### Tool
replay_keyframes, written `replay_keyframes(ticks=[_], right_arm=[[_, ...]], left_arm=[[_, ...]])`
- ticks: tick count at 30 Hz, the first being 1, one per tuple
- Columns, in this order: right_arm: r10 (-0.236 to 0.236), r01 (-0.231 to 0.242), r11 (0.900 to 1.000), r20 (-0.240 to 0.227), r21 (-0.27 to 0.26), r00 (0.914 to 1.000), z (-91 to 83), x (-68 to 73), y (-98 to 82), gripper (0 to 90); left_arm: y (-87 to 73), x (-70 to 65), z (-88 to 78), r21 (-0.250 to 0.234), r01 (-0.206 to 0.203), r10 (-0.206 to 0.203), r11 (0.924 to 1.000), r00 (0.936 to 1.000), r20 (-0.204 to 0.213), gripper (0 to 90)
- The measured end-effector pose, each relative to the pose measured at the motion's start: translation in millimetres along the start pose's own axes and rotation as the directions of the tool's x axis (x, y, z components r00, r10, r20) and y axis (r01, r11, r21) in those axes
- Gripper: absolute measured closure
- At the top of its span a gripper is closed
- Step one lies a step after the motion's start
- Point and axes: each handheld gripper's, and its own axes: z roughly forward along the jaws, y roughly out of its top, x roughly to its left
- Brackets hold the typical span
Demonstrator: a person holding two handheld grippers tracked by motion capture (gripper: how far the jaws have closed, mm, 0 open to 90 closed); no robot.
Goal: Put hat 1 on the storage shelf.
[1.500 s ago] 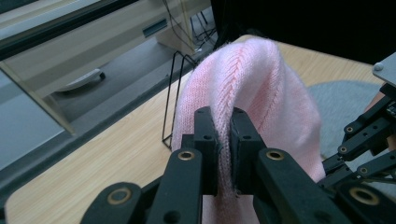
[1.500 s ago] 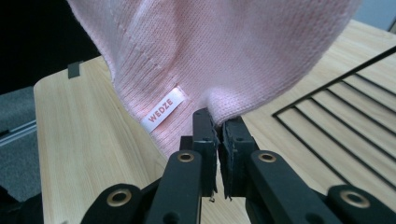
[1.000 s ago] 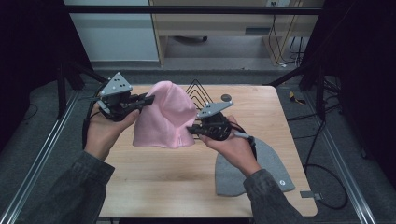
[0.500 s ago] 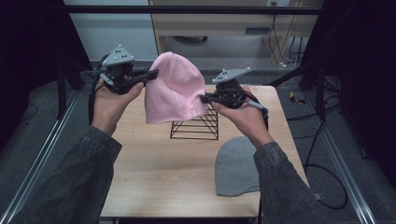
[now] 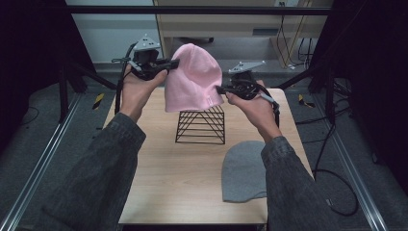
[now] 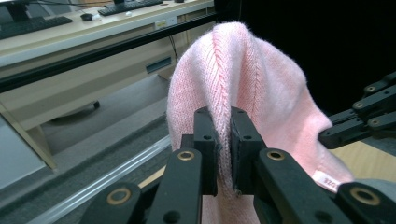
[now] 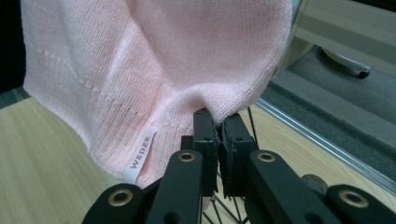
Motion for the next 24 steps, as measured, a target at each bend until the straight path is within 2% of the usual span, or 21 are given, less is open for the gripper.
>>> replay_keyframes(ticks=[4,9,13,15,20,24], right_arm=[[0.018,-0.017,1.0,0.026,-0.022,0.9995,1.0,-8.4,-1.5,86.5],[0.021,-0.02,1.0,0.054,-0.02,0.9983,4.9,-15.7,-5.5,86.4],[0.012,-0.012,1.0,0.049,-0.004,0.9987,8.8,-15.1,-10.1,86.4],[0.0,-0.001,1.0,0.053,0.015,0.9986,10.8,-12.6,-14.2,86.4],[-0.021,0.019,0.999,0.071,0.033,0.9973,13.2,-8.5,-24.9,86.3],[-0.022,0.019,0.999,0.091,0.042,0.9956,14.9,-8.5,-32.2,86.1]], left_arm=[[3.4,6.1,9.6,-0.032,0.011,-0.011,0.9994,0.9999,-0.006,82.7],[0.6,9.0,24.1,-0.024,0.012,-0.012,0.9996,0.9999,-0.004,82.7],[-6.7,5.9,30.0,0.006,-0.01,0.01,0.9999,0.9999,-0.007,82.7],[-12.0,5.2,31.1,0.004,0.003,-0.003,1.0,1.0,-0.002,82.7],[-20.1,3.4,36.9,0.006,0.005,-0.005,1.0,1.0,-0.008,82.5],[-22.3,1.7,42.3,0.005,-0.01,0.01,0.9999,0.9997,-0.021,82.5]])
